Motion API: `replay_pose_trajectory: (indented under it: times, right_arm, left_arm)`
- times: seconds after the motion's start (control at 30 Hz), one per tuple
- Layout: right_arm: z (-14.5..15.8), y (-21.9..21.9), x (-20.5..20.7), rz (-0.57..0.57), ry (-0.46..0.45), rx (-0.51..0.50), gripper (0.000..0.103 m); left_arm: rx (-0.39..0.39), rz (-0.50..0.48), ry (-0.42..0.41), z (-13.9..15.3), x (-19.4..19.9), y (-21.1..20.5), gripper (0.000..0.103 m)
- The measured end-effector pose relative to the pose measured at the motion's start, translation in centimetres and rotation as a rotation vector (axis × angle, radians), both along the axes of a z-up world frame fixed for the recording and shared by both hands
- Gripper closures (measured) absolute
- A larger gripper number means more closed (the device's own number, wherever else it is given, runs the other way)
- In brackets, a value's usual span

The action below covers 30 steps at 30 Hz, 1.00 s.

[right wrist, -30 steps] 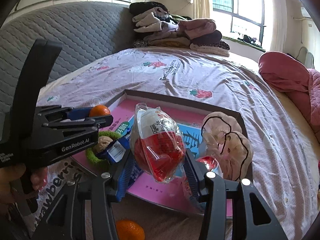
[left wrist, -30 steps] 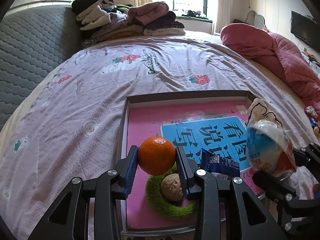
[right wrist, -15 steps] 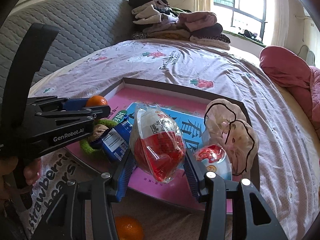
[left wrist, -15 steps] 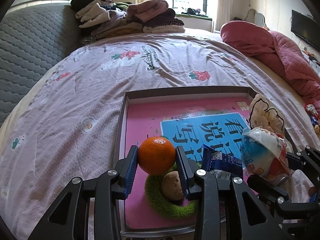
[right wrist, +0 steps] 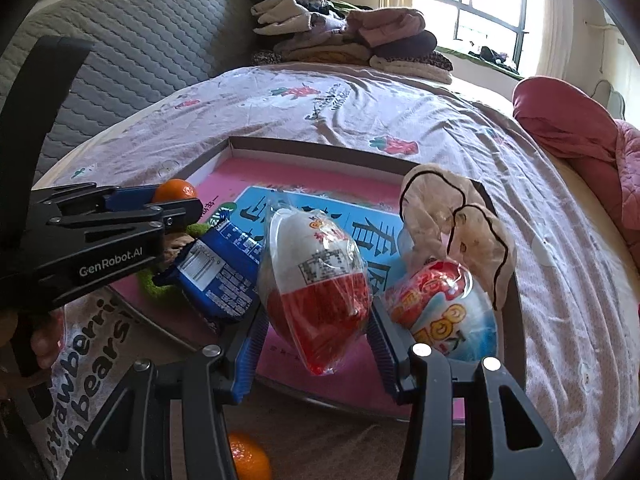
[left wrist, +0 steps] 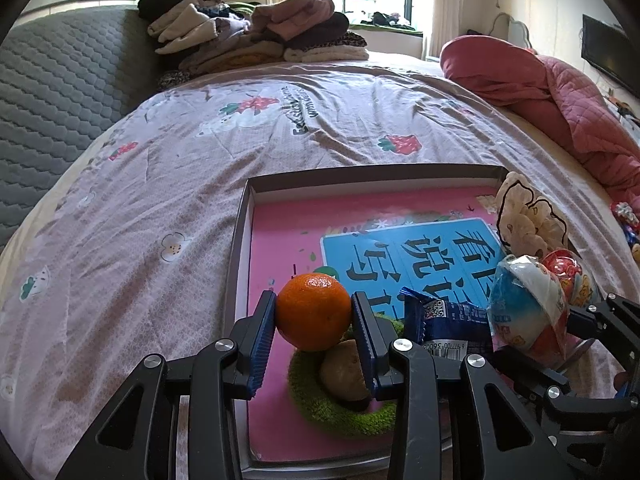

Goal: Organize objects
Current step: 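Release the mandarin into the box with the left tool while the right tool releases the candy bag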

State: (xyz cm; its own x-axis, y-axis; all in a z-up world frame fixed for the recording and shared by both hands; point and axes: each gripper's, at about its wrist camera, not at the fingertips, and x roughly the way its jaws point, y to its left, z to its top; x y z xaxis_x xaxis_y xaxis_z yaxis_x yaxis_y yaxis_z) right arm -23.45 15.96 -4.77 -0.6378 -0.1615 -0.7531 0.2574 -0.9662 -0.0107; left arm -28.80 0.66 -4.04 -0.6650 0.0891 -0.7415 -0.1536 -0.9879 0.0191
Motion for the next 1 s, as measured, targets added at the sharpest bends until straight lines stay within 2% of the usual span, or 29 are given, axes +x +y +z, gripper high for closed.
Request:
replay_pose_trajectory:
  times: [0.5, 0.77, 1.0]
  right_arm:
    - [-0.4, 0.3, -0.3, -0.017, -0.041, -0.037, 0.053]
    - [-0.5, 0.6, -0.5, -0.031, -0.055, -0.051, 0.053]
    - [-0.5, 0.7, -0.6, -0.033, -0.059, -0.055, 0.053]
  left_arm:
    - [-0.034, -0.005, -0.014, -0.9, -0.3, 0.3, 0.063]
    - [0.005, -0.001, -0.043, -1.0, -0.4, -0.1, 0.060]
    - [-0.007, 0.000, -0.039, -1.0, -0.4, 0.1, 0.059]
